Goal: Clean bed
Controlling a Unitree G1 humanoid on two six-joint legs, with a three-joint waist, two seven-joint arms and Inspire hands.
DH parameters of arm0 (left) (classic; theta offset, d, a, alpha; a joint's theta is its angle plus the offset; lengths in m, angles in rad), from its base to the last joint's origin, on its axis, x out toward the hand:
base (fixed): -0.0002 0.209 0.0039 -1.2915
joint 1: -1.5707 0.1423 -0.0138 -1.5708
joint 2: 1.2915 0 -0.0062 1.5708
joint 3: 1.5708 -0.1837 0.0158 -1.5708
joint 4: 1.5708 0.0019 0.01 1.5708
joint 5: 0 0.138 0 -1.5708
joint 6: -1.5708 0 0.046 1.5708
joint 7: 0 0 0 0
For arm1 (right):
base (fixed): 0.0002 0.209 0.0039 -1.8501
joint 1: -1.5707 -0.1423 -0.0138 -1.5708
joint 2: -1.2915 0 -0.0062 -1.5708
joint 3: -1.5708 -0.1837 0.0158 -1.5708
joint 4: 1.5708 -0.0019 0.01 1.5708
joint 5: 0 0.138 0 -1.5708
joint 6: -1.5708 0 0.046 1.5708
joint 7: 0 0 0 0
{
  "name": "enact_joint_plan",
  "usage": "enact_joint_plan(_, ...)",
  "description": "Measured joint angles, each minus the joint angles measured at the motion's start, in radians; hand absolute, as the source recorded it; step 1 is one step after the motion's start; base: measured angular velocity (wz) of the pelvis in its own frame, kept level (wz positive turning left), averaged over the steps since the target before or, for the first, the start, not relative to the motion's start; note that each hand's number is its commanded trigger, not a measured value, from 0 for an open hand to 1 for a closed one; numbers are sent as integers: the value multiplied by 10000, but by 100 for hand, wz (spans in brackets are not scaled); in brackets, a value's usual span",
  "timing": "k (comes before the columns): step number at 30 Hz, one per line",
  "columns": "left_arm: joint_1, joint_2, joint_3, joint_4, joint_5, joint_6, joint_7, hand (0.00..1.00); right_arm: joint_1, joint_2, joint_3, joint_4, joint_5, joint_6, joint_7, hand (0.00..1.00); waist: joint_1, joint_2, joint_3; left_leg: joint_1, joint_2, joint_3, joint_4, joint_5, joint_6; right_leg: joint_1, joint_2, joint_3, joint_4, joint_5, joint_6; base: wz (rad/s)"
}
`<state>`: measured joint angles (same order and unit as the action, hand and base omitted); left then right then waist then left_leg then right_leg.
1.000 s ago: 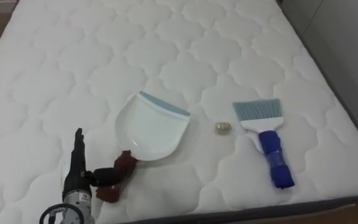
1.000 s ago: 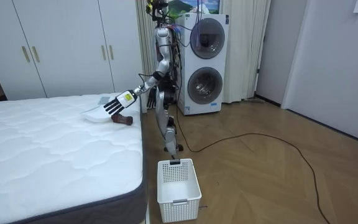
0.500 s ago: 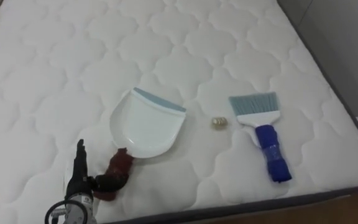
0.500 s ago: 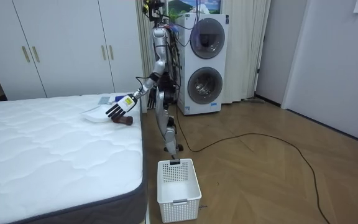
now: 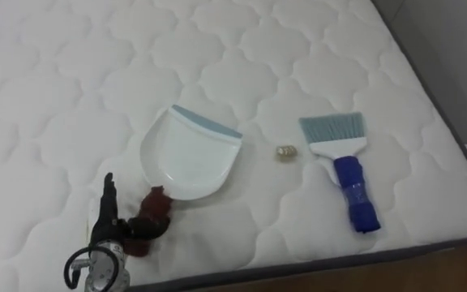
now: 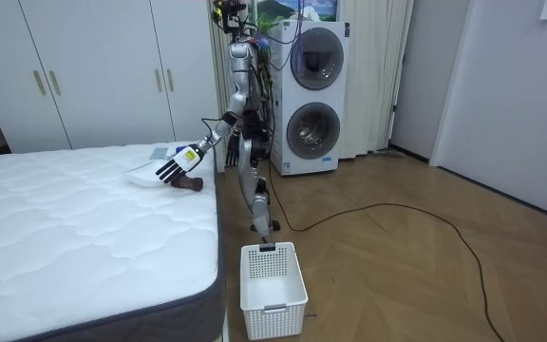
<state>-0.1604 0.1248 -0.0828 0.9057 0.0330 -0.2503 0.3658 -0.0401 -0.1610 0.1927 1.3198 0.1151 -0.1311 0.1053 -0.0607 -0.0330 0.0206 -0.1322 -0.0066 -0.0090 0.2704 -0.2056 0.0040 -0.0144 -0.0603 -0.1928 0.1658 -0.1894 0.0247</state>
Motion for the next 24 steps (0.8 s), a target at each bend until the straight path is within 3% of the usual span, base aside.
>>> enact_joint_plan(9, -217, 13, -319, 365, -11, -95, 202, 0, -164, -5, 105, 8, 282, -28, -36, 0, -282, 73, 19, -377, 7, -28, 41, 4, 4, -366, 0, -36, 55, 1, -2, 1)
enact_joint_plan(14, -759, 14, -691, 1223, -9, -185, 117, 0, -205, -27, 308, 0, 450, -99, -96, 0, -292, 92, 33, -699, 5, -53, 45, 11, 9, -723, 1, -12, 102, 3, -4, -1)
enact_joint_plan(18, -1233, 33, -838, 1889, -5, -182, -57, 0, -307, -65, 606, 0, 716, -84, -242, 0, -356, 118, 87, -793, 21, -72, 33, 11, 9, -938, -1, -5, 262, 2, -4, -5)
enact_joint_plan(20, -1412, 34, -972, 2228, 0, -177, -70, 0, -432, -68, 618, 9, 736, -88, -308, 0, -418, 159, 191, -832, 49, -162, 30, 12, 11, -1165, 4, -14, 500, -2, -3, -10)
enact_joint_plan(24, -1485, 33, -1225, 2395, -17, -181, -52, 0, -571, -69, 705, 6, 839, -75, -405, 0, -440, 125, 224, -1090, 86, -238, -38, 17, 2, -1651, 14, -21, 833, -4, -5, -15)
